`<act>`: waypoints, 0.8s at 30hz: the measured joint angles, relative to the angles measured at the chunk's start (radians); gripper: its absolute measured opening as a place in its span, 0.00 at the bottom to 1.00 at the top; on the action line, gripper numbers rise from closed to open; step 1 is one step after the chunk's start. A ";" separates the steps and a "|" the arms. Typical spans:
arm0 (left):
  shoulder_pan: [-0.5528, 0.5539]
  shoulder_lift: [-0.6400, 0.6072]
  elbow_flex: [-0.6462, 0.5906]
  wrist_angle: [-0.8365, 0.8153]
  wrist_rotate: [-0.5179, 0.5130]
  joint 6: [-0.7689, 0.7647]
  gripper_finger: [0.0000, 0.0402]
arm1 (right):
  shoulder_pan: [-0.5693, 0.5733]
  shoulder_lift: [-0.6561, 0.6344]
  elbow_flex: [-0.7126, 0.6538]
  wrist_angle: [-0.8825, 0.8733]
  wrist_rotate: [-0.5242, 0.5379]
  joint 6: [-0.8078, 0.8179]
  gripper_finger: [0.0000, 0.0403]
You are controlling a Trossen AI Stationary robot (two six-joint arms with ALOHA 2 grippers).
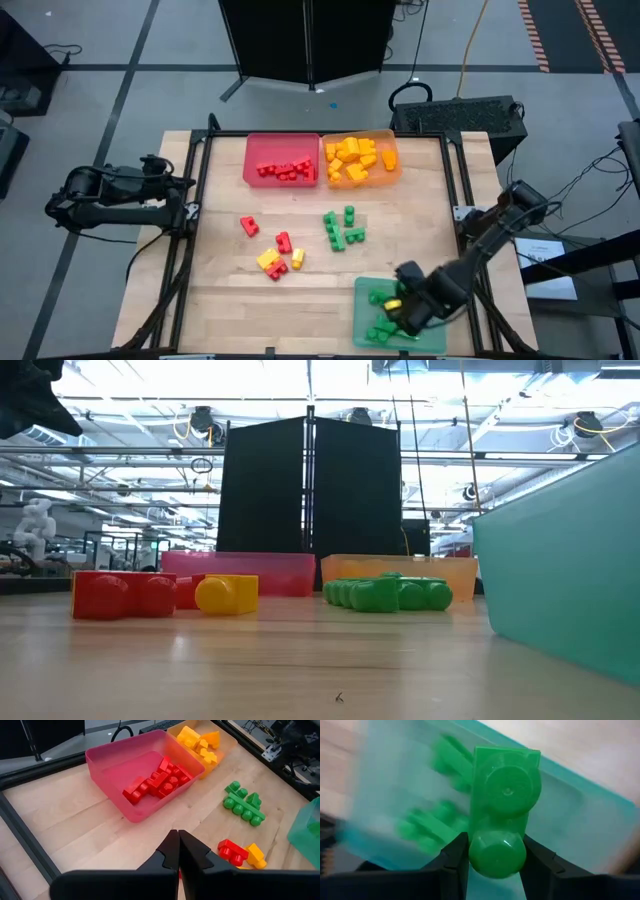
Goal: Sort blocks
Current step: Put the green game piece into the green bin
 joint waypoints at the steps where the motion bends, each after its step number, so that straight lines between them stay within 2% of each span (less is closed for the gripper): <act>1: 0.000 0.000 0.000 0.000 -0.002 0.000 0.00 | 0.021 0.000 -0.004 -0.024 -0.024 0.037 0.28; 5: 0.000 0.000 0.000 0.001 -0.007 -0.003 0.00 | 0.084 0.000 -0.020 -0.039 -0.151 0.141 0.28; 7: 0.000 0.000 0.000 0.001 -0.007 -0.003 0.00 | 0.110 0.001 -0.024 -0.024 -0.157 0.178 0.28; 14: 0.000 0.000 0.000 0.001 -0.011 -0.001 0.00 | 0.132 0.001 -0.025 0.034 -0.146 0.213 0.54; 19: 0.000 0.000 0.000 0.001 -0.012 0.002 0.00 | 0.130 0.001 -0.025 0.057 -0.140 0.197 0.63; 21: 0.000 0.000 0.000 0.000 -0.013 0.002 0.00 | 0.110 -0.003 -0.014 0.058 -0.057 0.175 0.64; 24: 0.000 0.000 0.000 0.000 -0.014 0.002 0.00 | 0.037 -0.018 0.019 0.038 0.182 0.103 0.64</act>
